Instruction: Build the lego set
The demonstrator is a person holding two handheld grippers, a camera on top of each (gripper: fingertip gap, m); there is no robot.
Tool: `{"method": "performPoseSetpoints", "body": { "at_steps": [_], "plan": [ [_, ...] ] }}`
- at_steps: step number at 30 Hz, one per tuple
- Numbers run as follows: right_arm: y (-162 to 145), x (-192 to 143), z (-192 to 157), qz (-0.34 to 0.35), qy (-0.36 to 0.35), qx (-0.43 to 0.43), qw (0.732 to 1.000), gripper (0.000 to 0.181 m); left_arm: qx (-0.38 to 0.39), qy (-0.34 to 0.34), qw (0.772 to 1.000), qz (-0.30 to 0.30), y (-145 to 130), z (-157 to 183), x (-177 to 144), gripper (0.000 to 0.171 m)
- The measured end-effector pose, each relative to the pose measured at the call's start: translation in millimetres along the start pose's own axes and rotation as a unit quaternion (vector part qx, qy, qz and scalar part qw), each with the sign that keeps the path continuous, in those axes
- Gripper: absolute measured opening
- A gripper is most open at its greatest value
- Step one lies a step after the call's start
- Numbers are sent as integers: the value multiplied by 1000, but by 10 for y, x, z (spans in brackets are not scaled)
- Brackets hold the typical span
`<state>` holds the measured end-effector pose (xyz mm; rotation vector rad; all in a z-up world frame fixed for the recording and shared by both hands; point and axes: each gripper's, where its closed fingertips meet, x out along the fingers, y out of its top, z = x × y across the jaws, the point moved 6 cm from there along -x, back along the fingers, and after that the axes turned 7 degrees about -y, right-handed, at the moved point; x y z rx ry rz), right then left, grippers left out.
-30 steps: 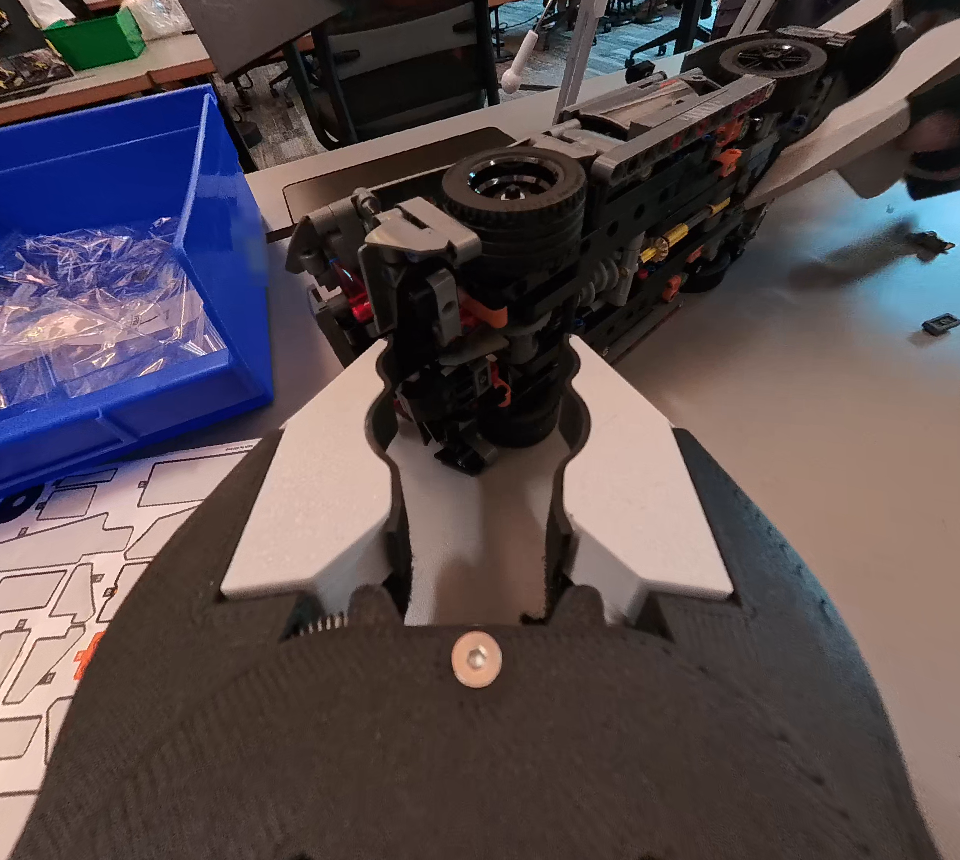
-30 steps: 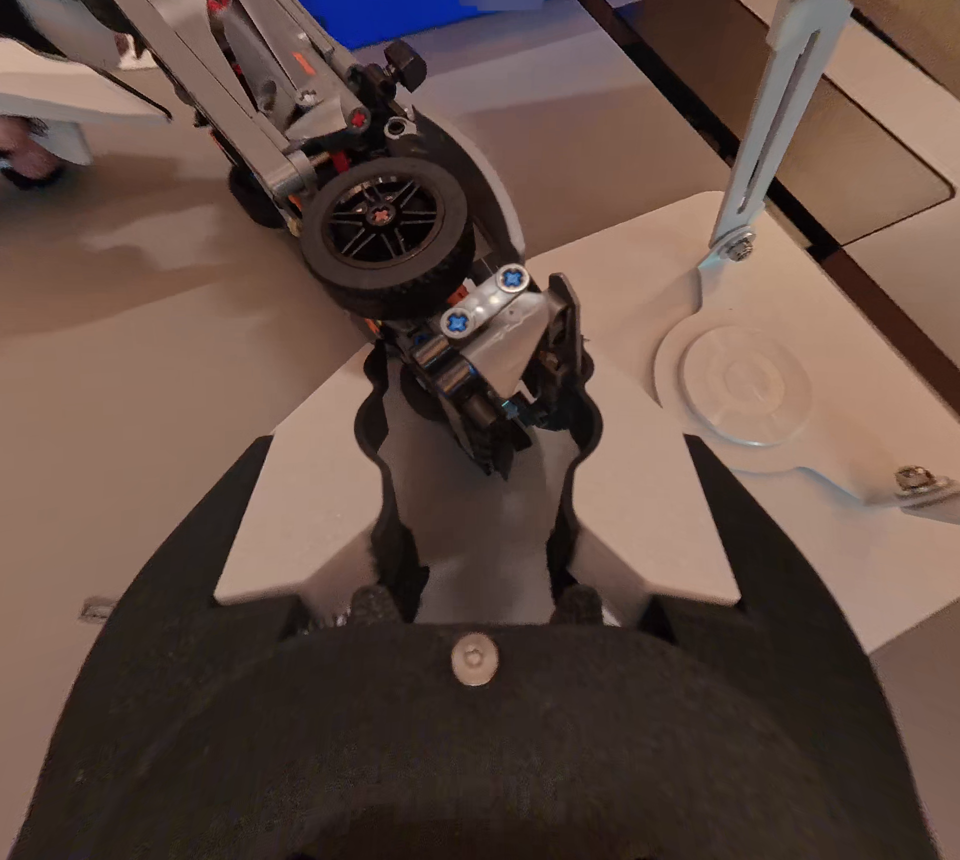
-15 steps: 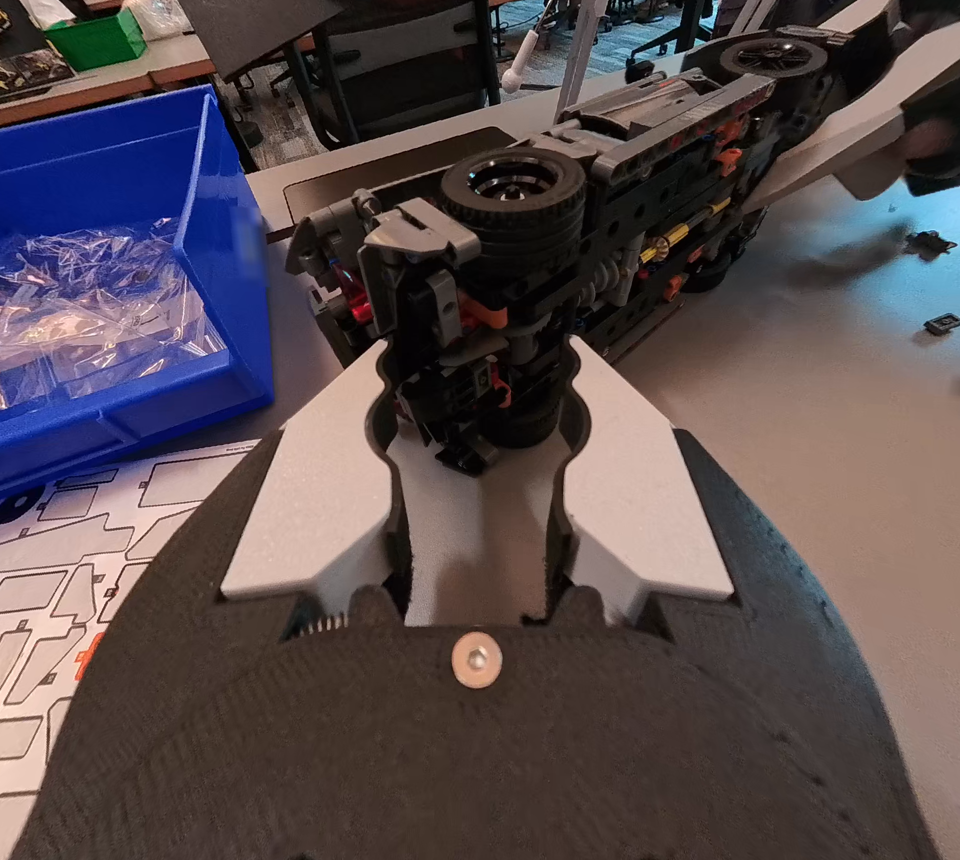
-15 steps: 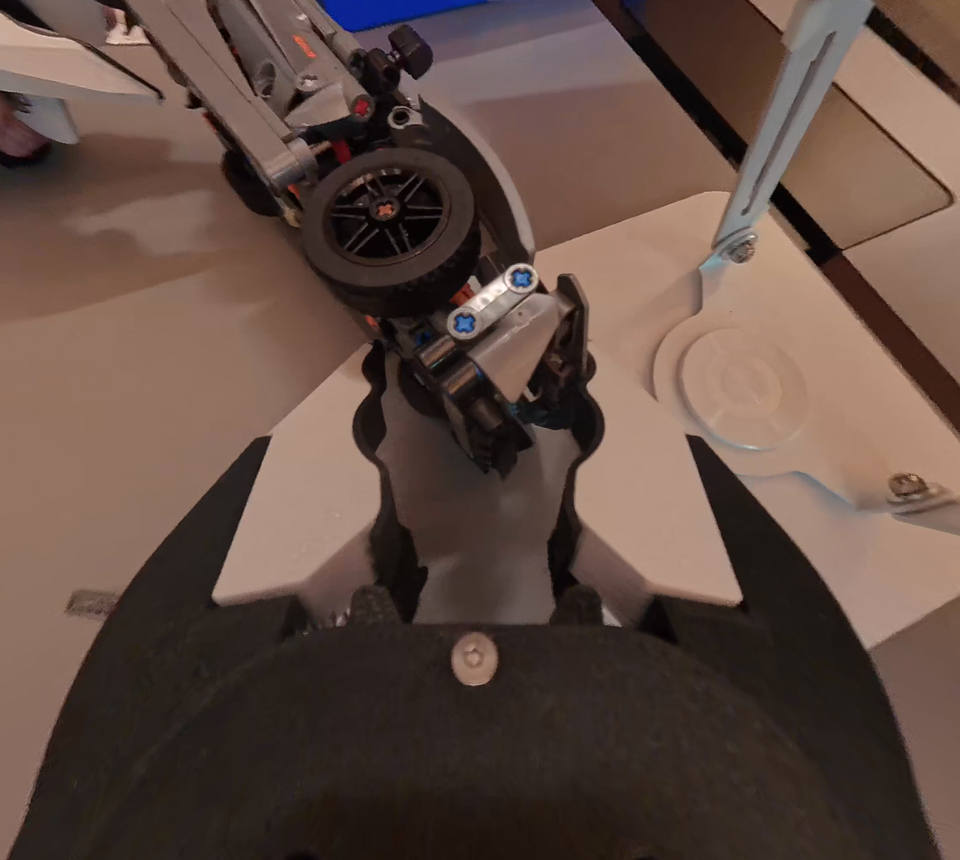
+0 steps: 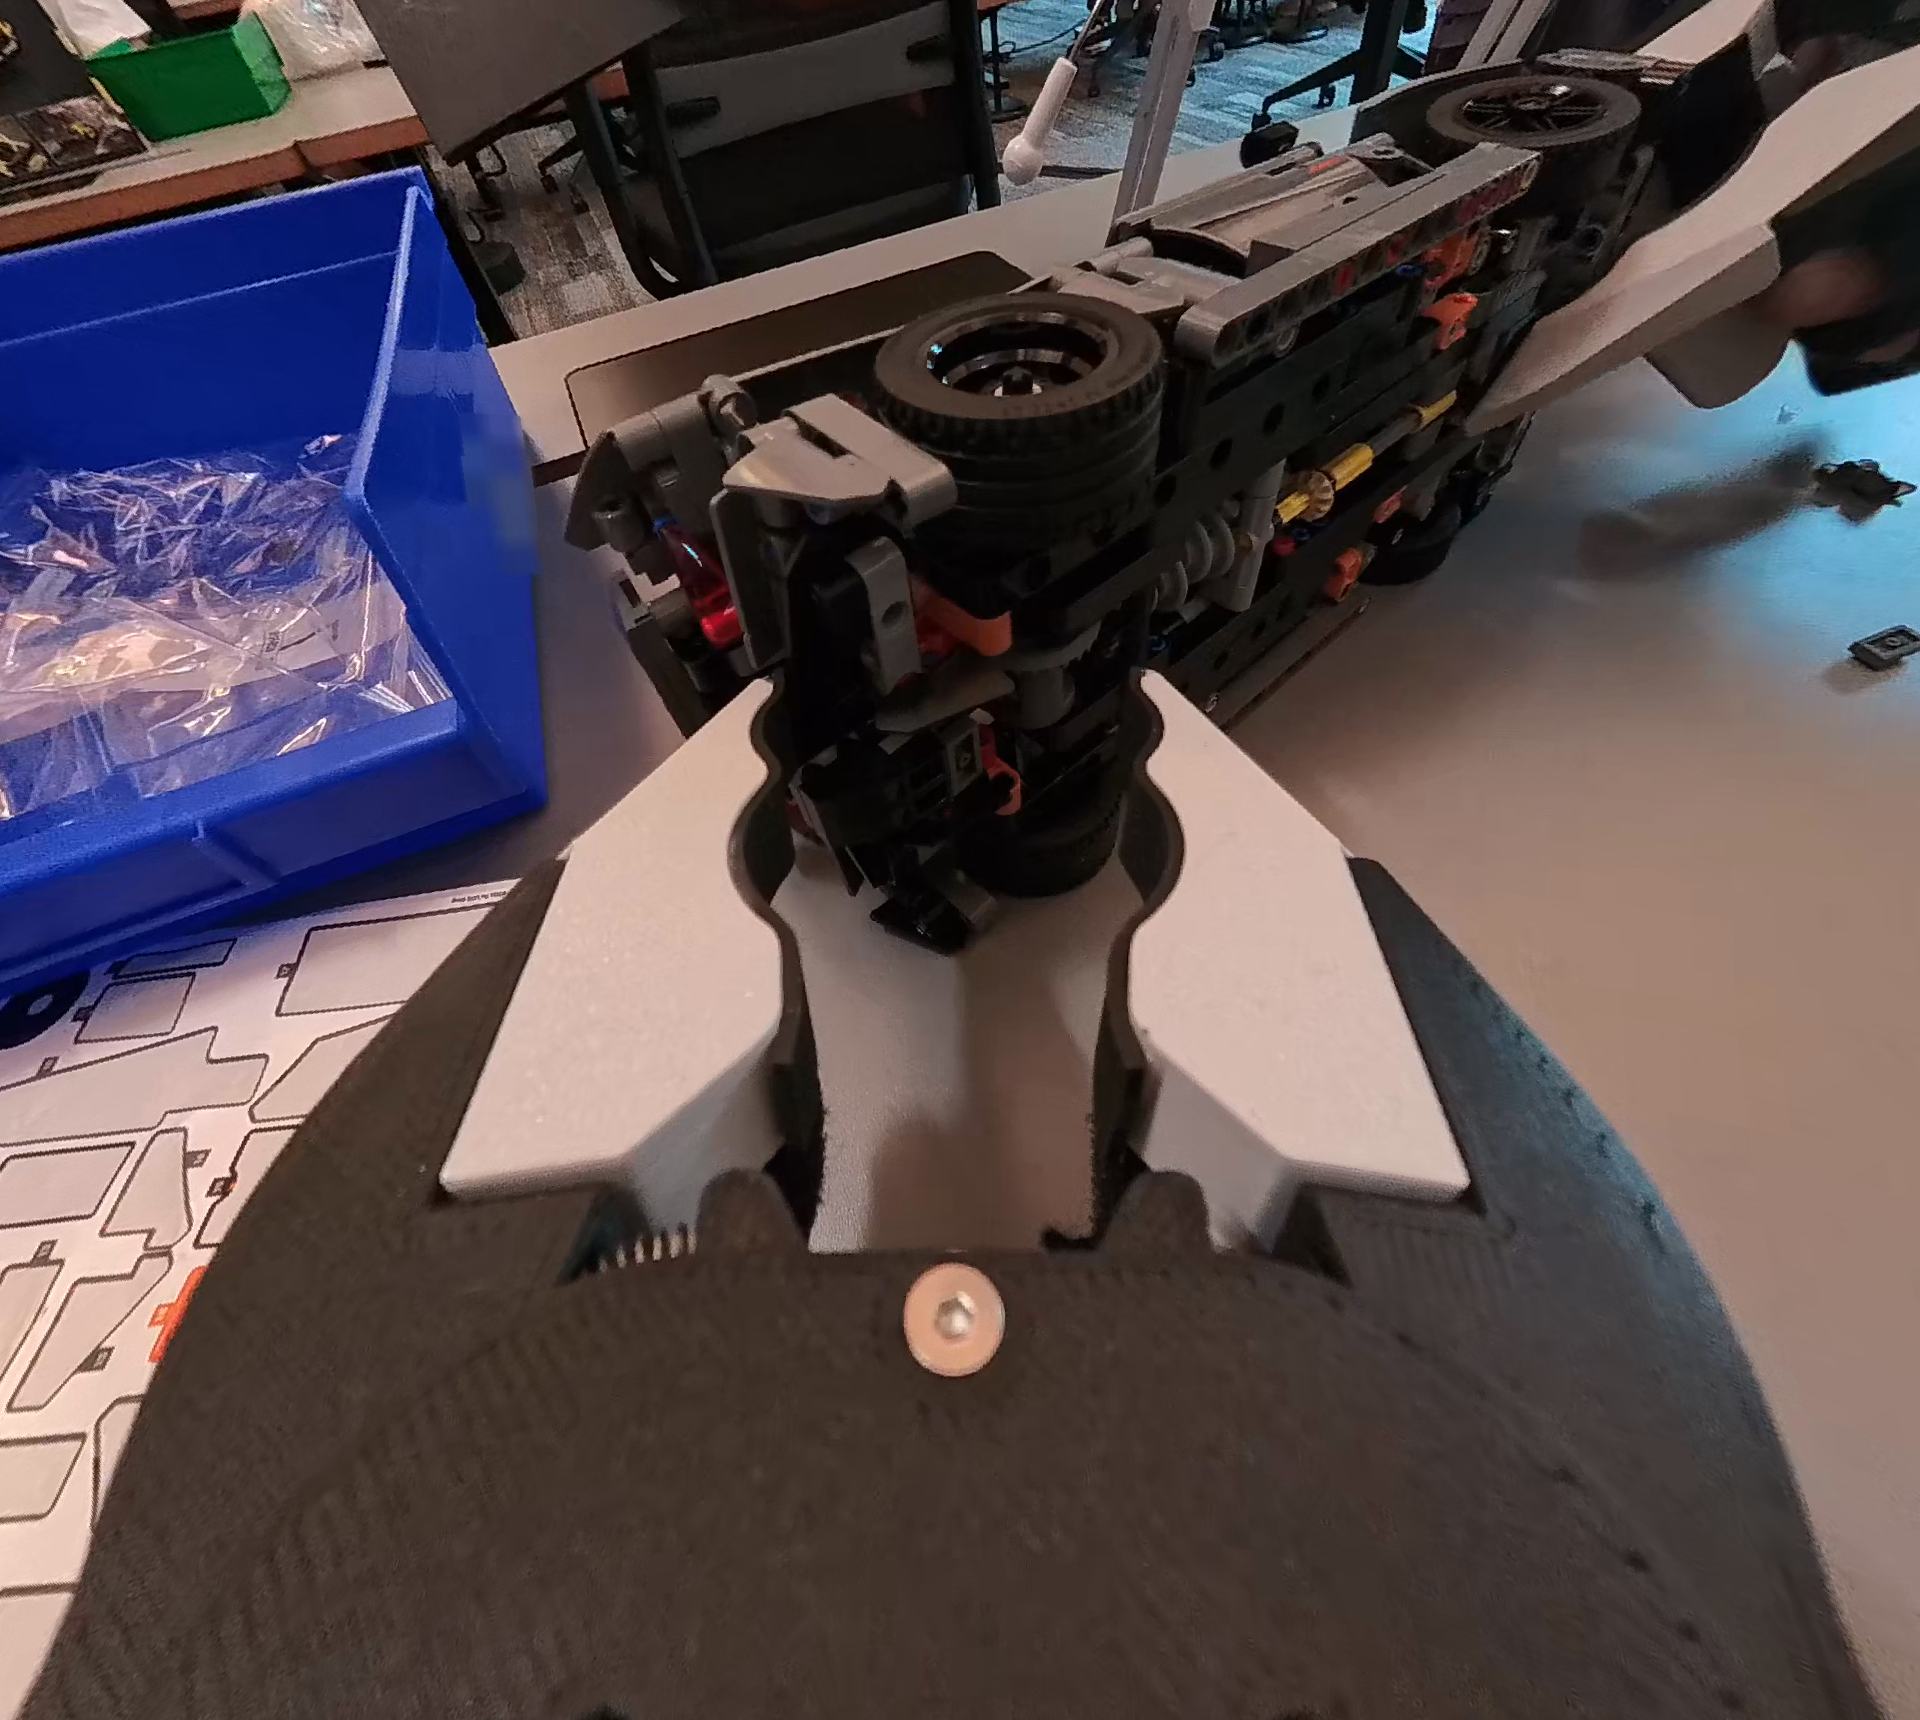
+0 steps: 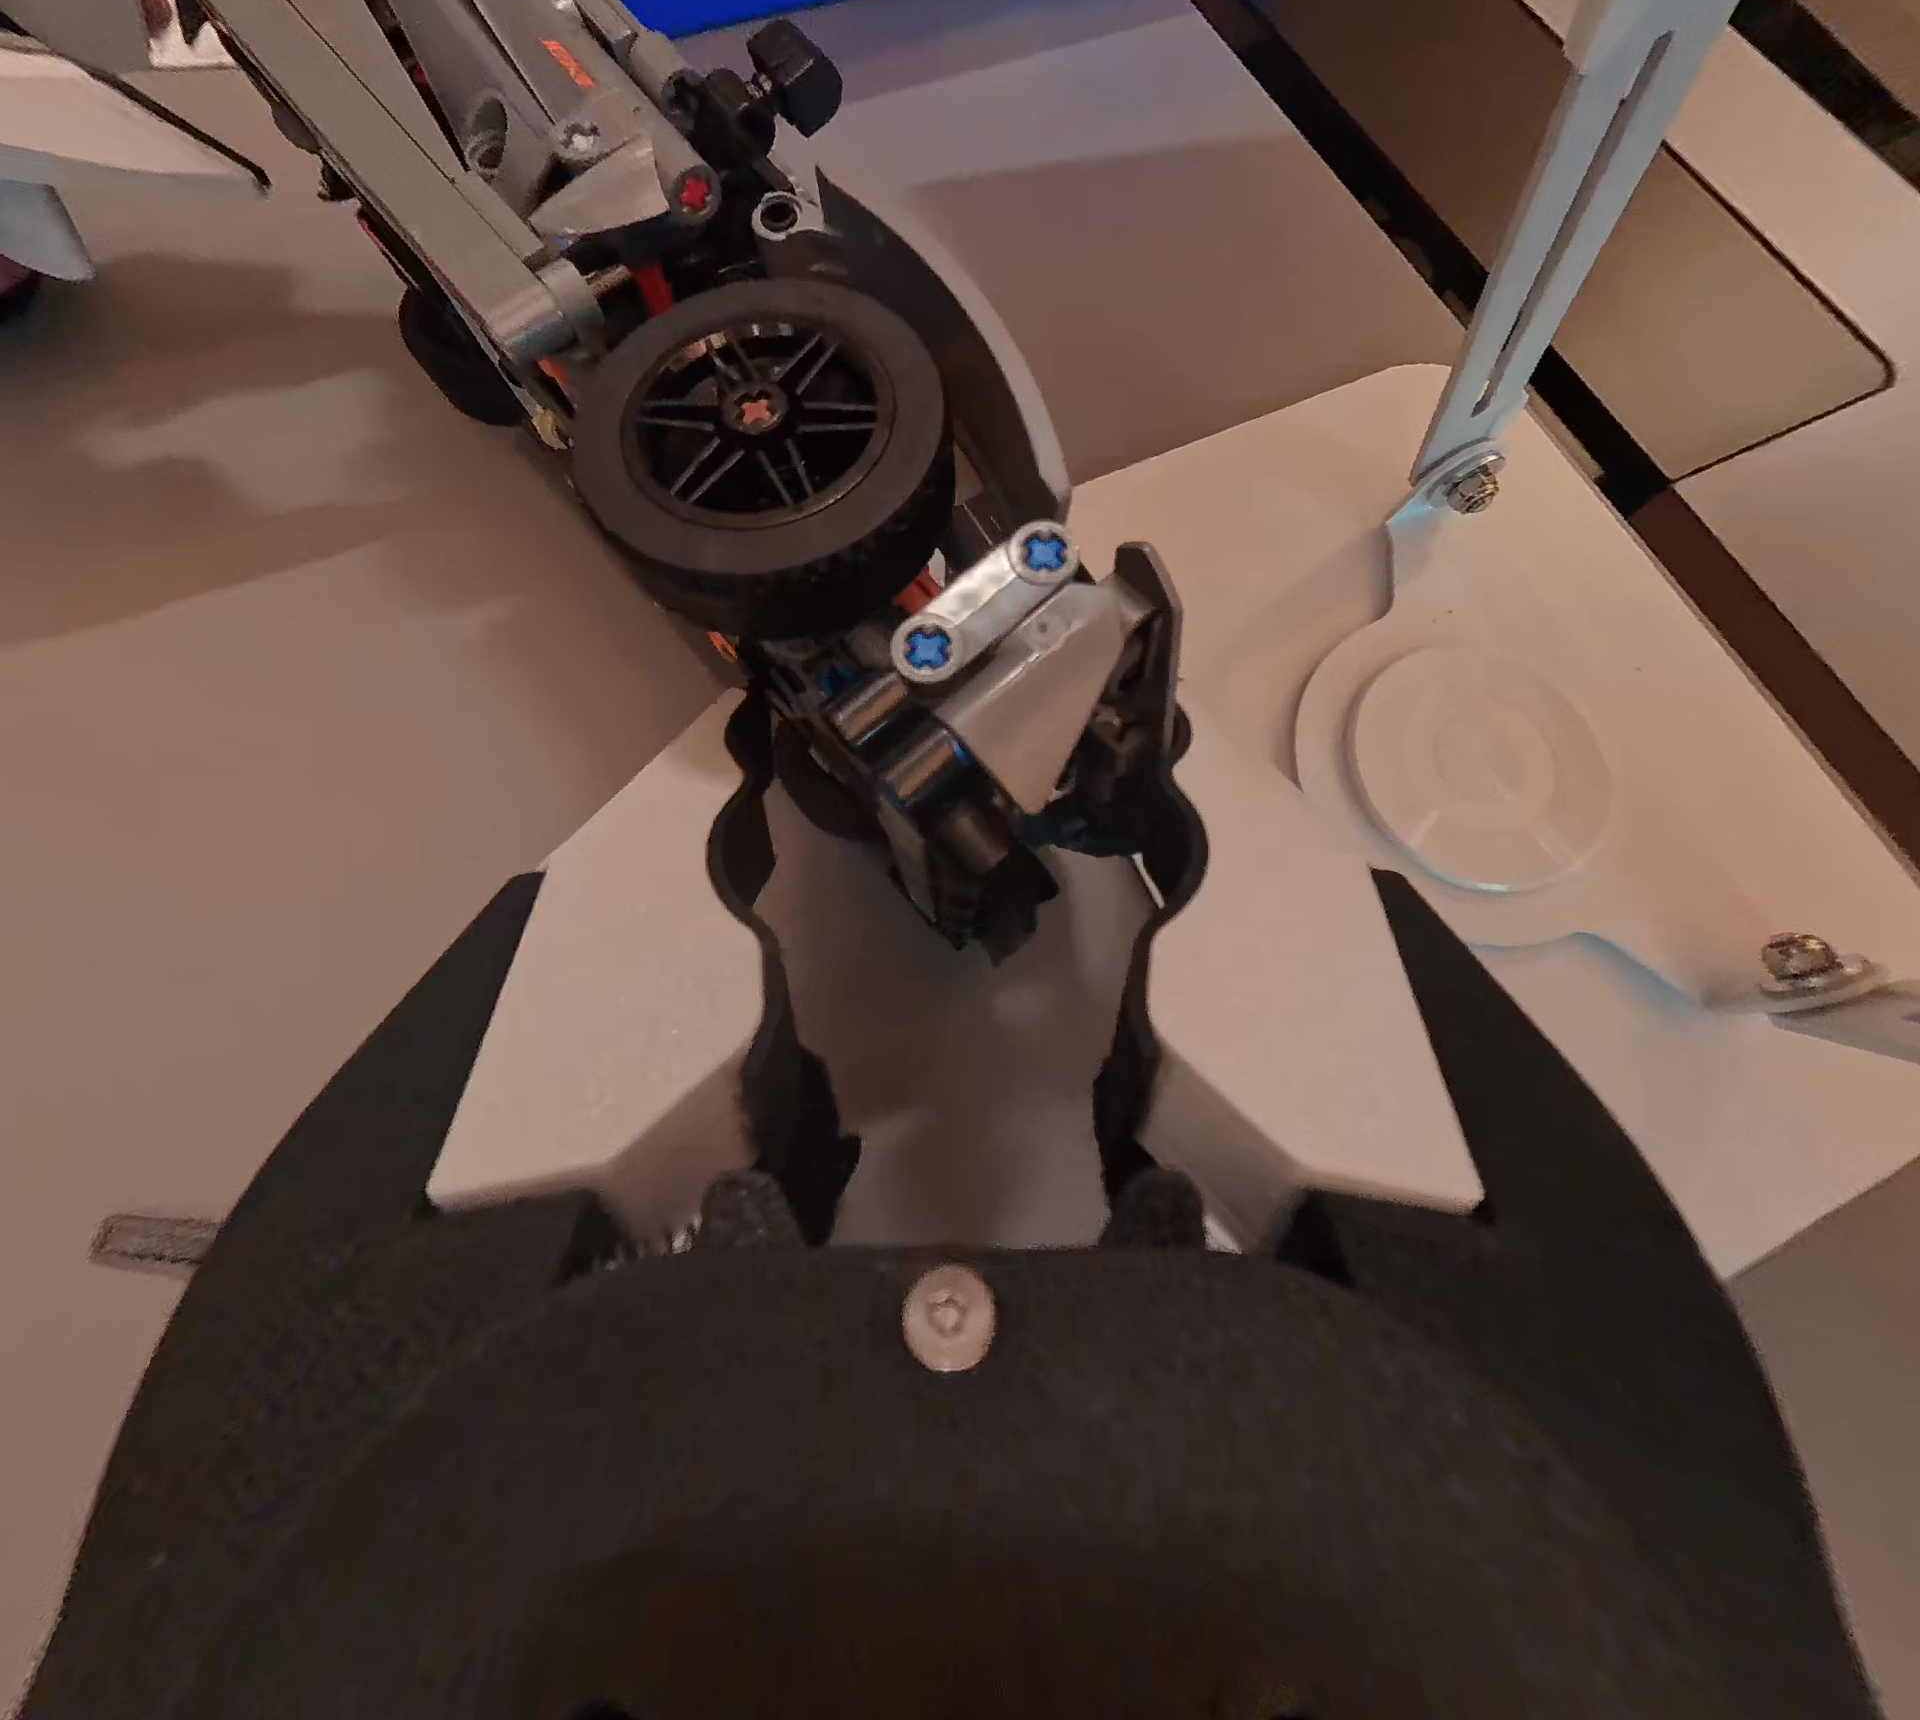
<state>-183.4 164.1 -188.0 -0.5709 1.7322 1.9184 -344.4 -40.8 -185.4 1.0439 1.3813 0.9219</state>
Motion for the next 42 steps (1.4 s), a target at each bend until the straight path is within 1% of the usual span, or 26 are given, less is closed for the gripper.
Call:
{"method": "performPoseSetpoints", "body": {
  "at_steps": [1,3,5,7,15,18,21,23,28,29,35,40,42],
  "plan": [
    [1,-7,-4,0,1,-4,1000,68,0,1,1000,0,-1,0,0,59],
    [13,-22,-9,13,29,21,999,73,0,0,1000,0,-1,1,-2,59],
    [22,-29,4,23,48,42,998,73,0,0,1000,0,0,0,0,59],
    [25,-10,10,22,43,47,998,72,0,0,1000,-1,0,0,0,59],
    [5,34,4,-2,-2,6,1000,73,0,0,1000,-1,1,0,4,60],
    [7,3,0,3,11,9,1000,71,0,0,1000,-1,0,1,0,59],
    [31,-18,7,18,37,39,998,71,1,0,1000,-1,2,2,-2,59],
    [33,-2,18,20,42,50,998,71,1,0,1000,-2,2,1,1,59],
    [7,43,14,-4,-4,2,1000,73,0,0,1000,-3,2,0,6,60],
    [5,43,16,-5,-7,-2,1000,71,0,0,1000,-3,2,-1,6,60],
    [11,19,15,2,7,5,1000,69,0,0,1000,-2,2,2,1,59],
    [15,7,22,12,26,31,999,69,1,0,1000,-3,1,0,4,60],
    [32,-17,33,29,50,62,996,68,1,0,1000,-3,2,0,3,60]
  ]
}}
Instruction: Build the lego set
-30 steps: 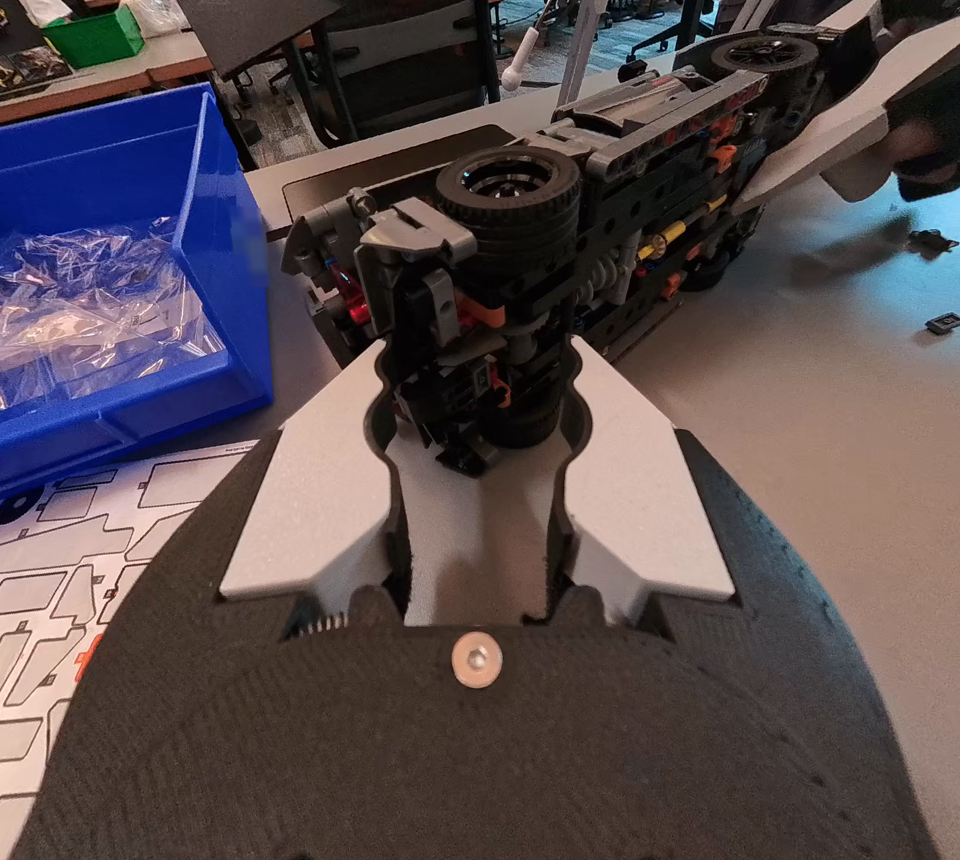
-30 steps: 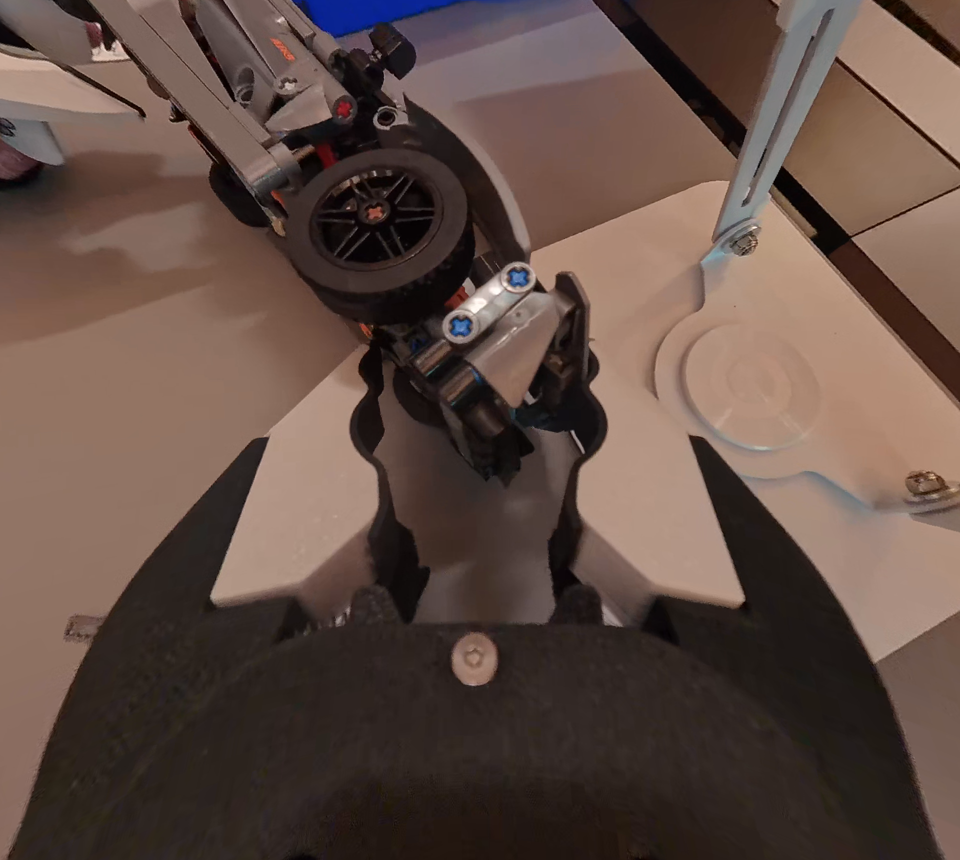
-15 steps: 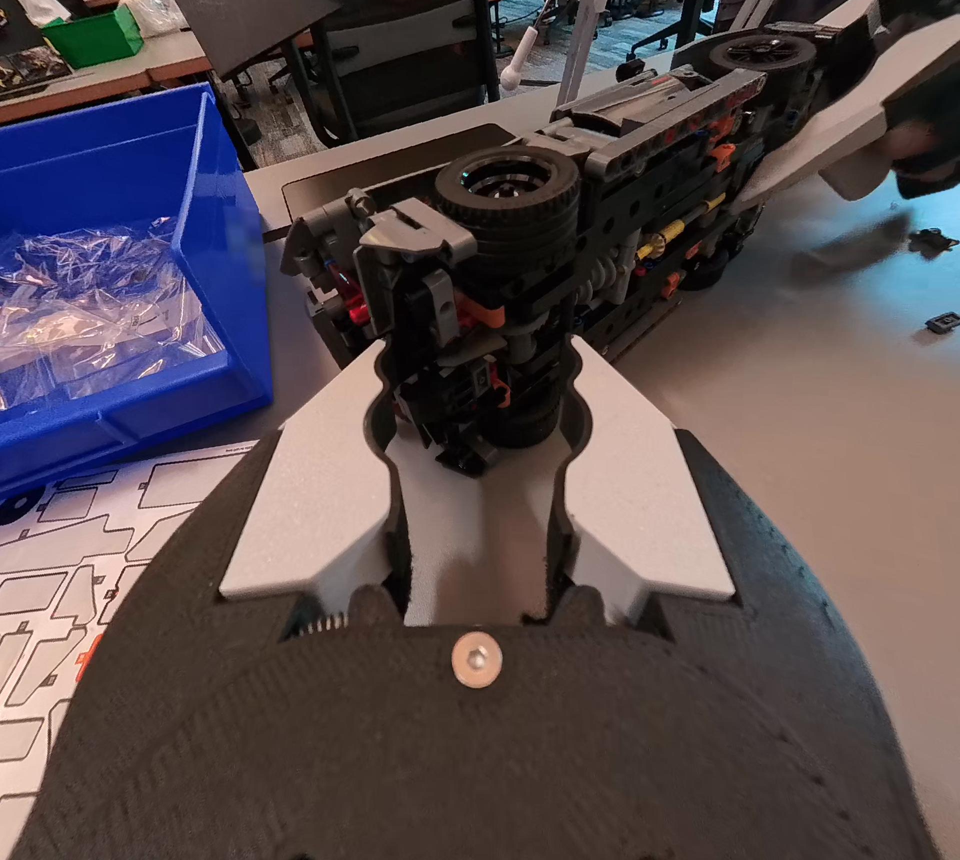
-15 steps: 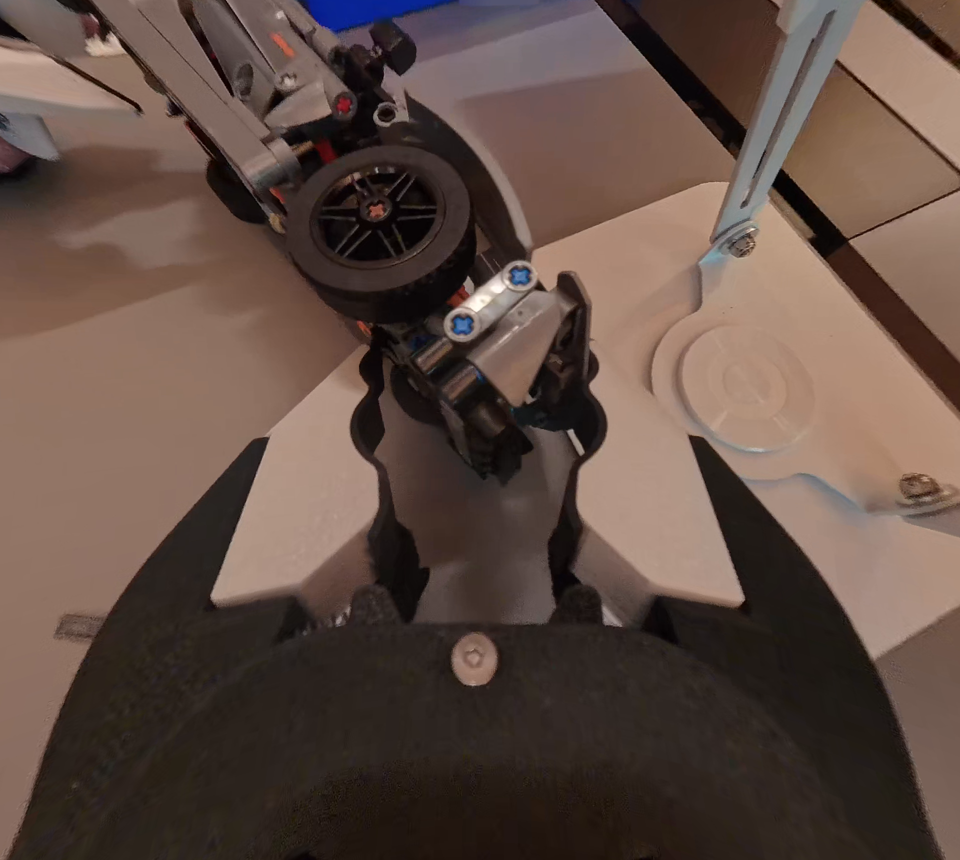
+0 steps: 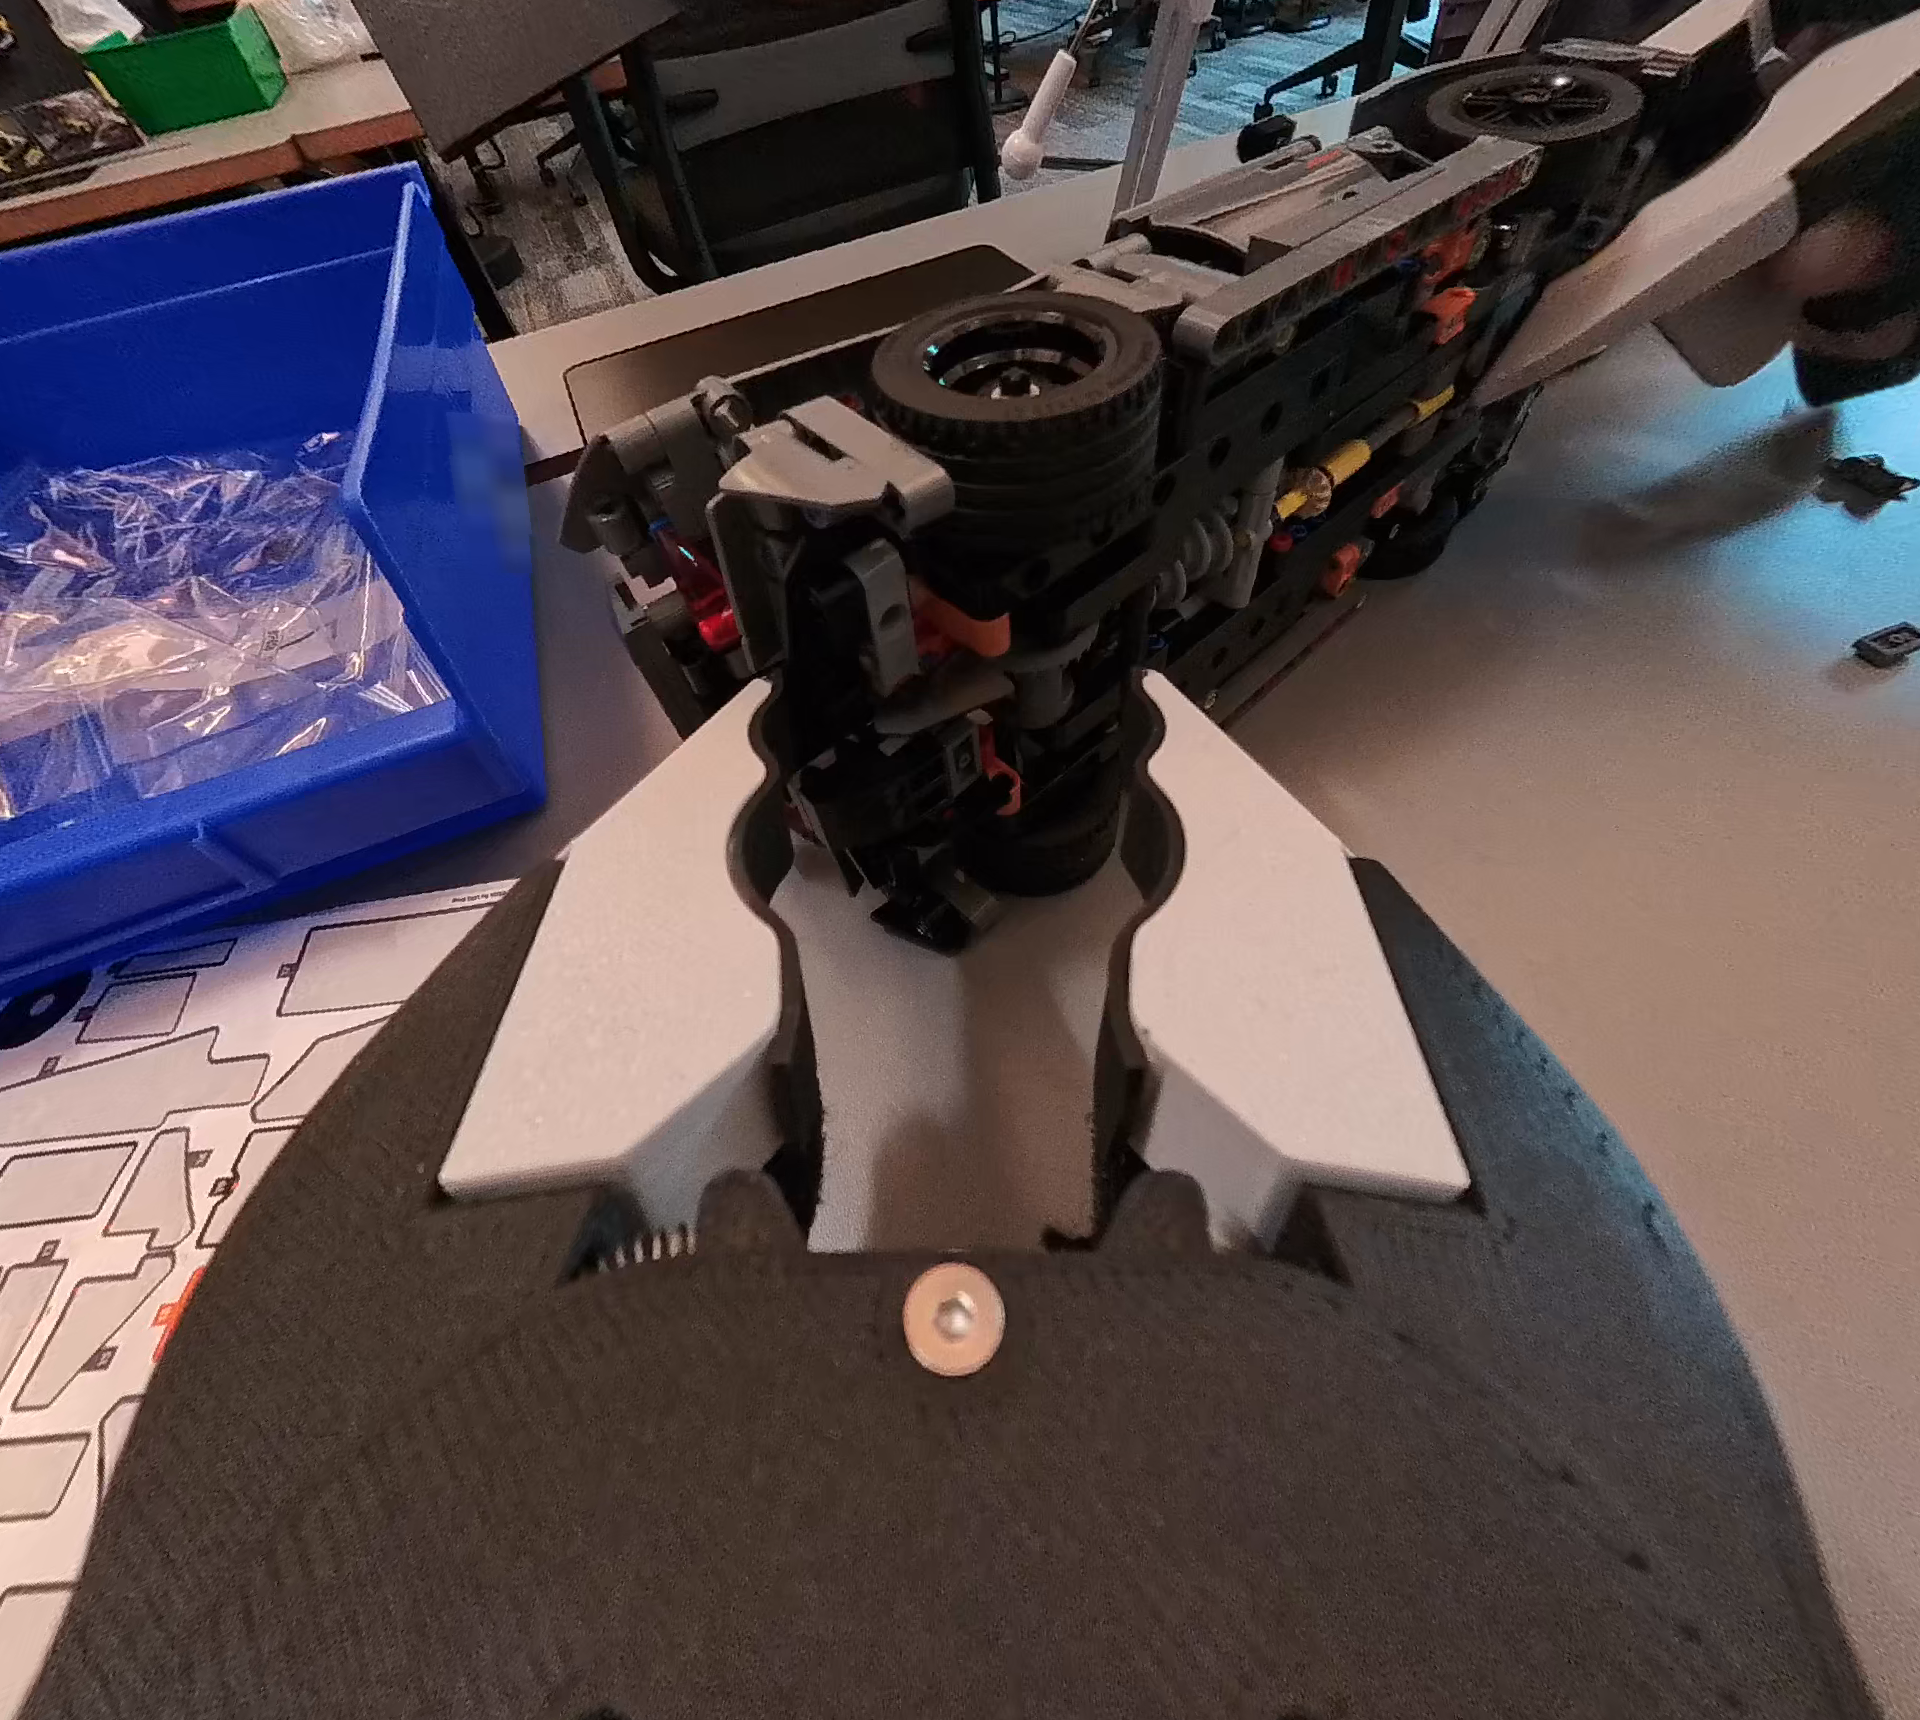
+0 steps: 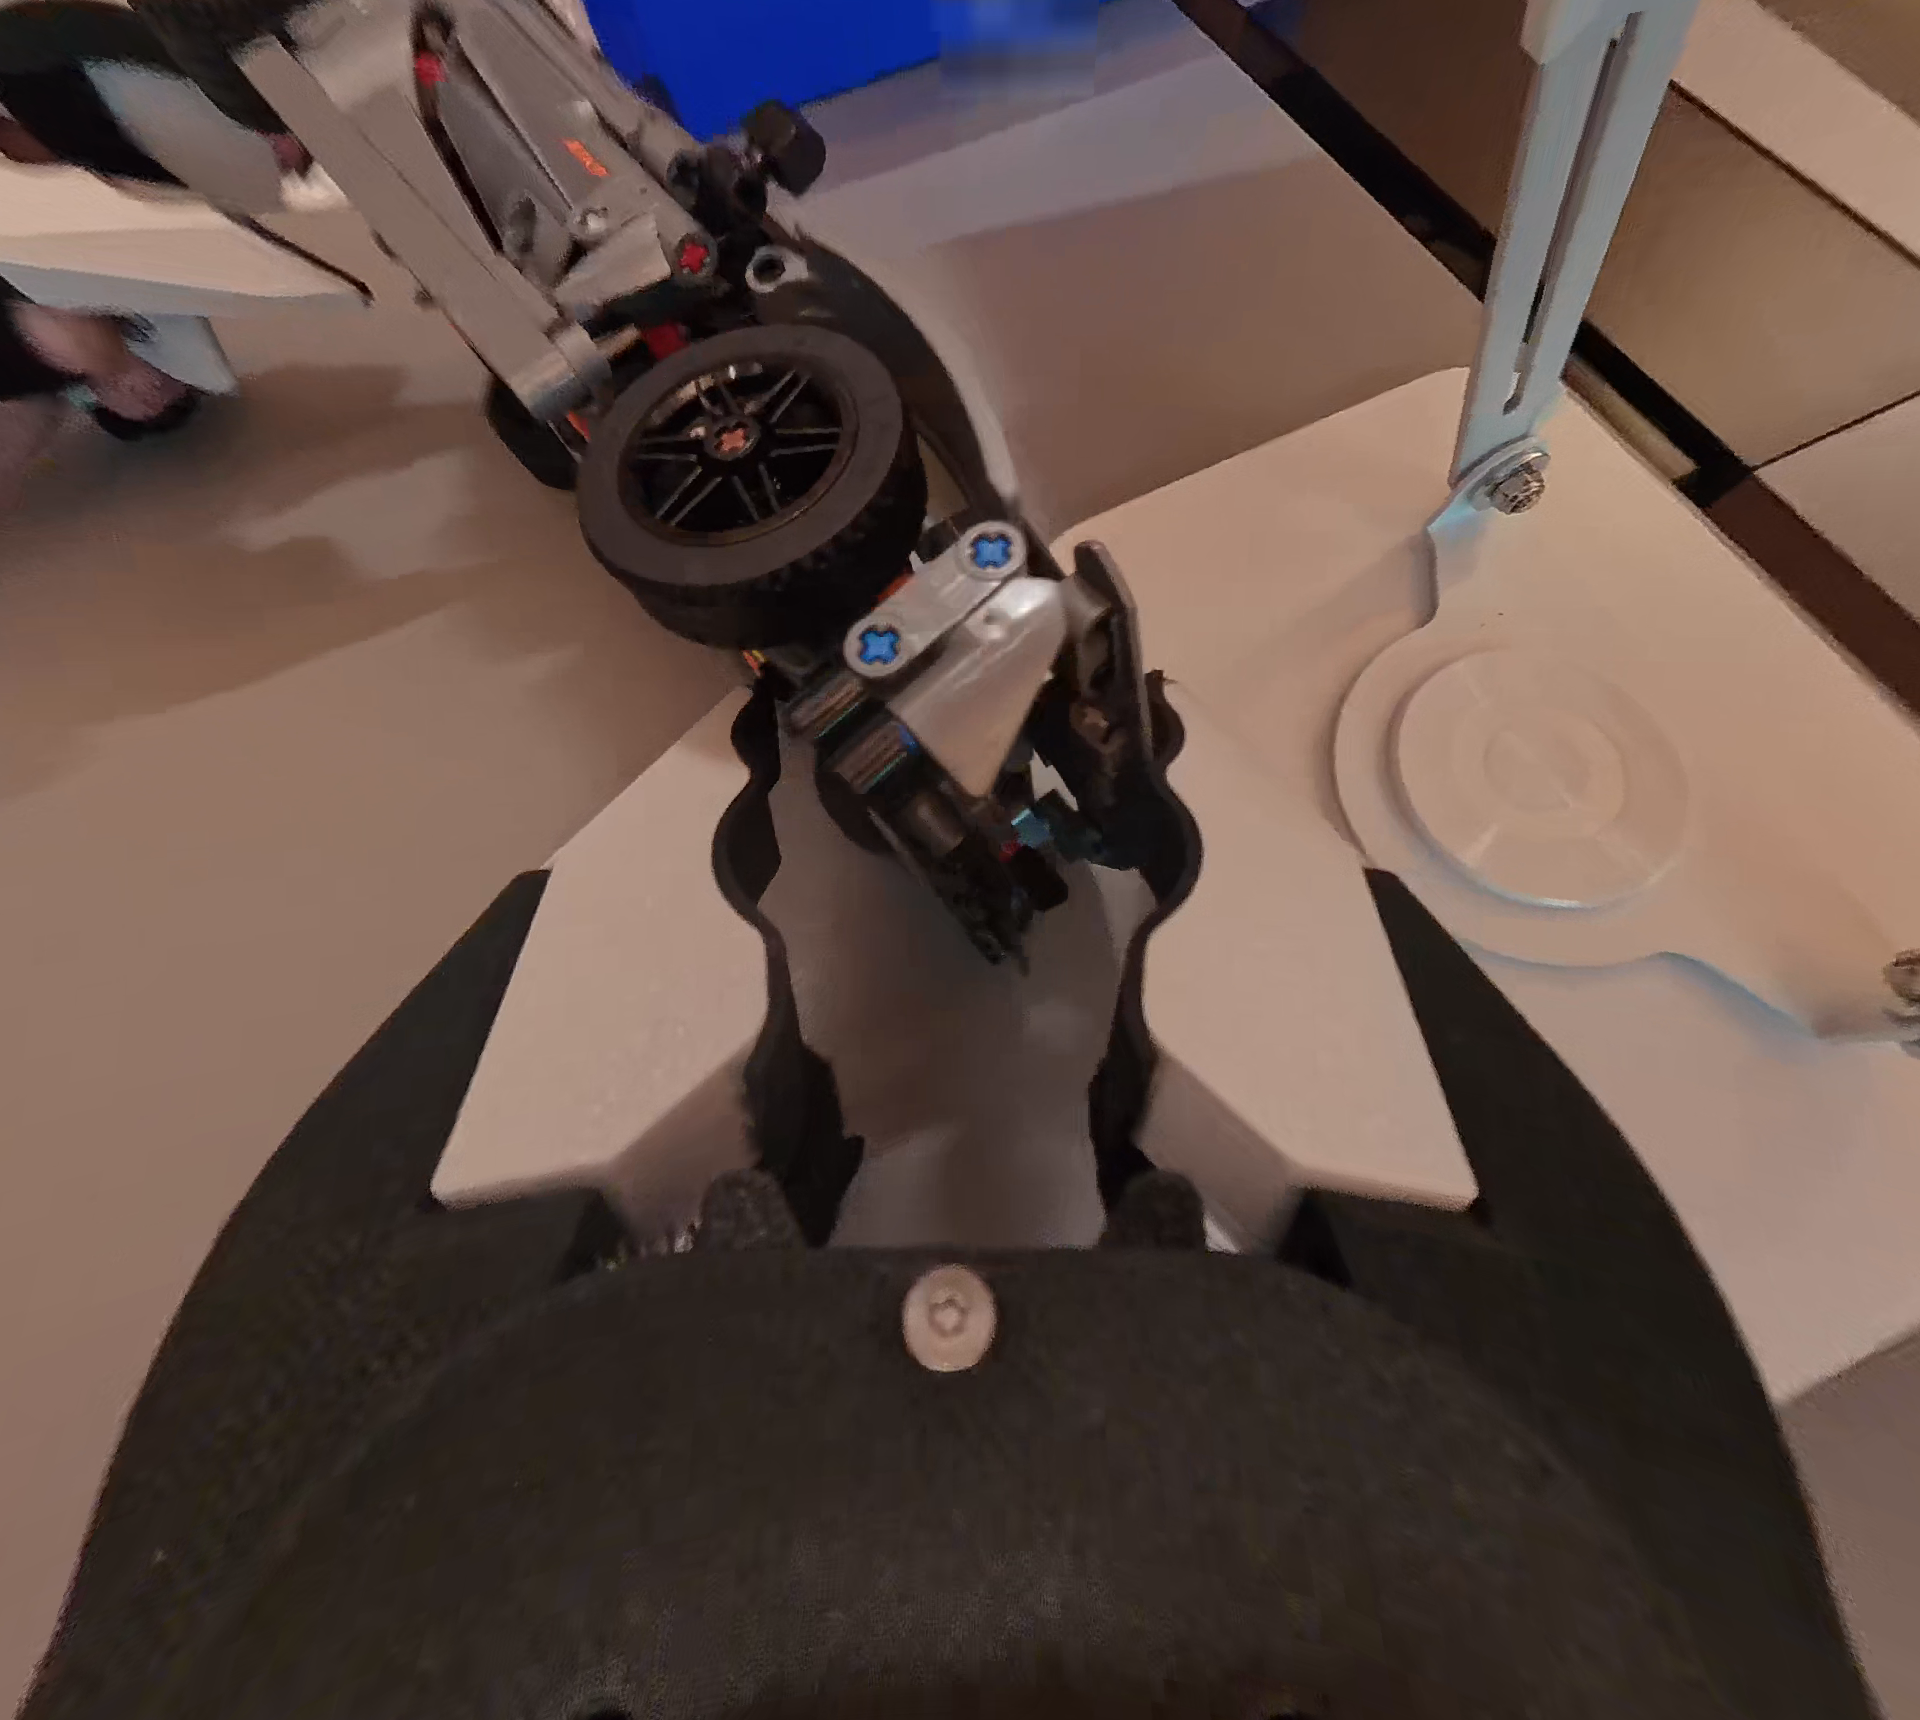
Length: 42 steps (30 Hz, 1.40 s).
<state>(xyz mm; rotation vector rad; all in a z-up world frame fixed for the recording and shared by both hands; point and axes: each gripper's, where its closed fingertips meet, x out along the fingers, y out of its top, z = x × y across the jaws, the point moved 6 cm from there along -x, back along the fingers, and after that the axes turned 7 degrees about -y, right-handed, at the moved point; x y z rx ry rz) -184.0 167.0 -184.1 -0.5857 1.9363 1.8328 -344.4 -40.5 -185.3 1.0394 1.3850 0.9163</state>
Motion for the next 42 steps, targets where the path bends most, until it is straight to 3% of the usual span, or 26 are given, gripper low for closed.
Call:
{"method": "performPoseSetpoints", "body": {
  "at_steps": [3,10,19,26,34,39,42],
  "plan": [
    [-9,-18,22,13,23,19,999,64,1,0,1000,0,1,2,-1,59],
    [-37,35,-21,-23,-40,-65,997,73,1,0,1000,-1,2,4,0,60],
    [-3,-9,31,17,15,29,999,64,1,0,1000,-1,0,2,-2,59],
    [-37,42,-21,-19,-39,-63,997,75,1,0,1000,0,1,2,0,59],
    [0,4,24,12,5,20,1000,66,1,0,1000,-1,2,5,-2,59],
    [-44,29,-6,-15,-32,-59,998,71,1,0,1000,0,2,5,-2,59],
    [-31,47,-5,-14,-39,-50,998,72,2,0,1000,-1,1,5,-1,59]
  ]
}}
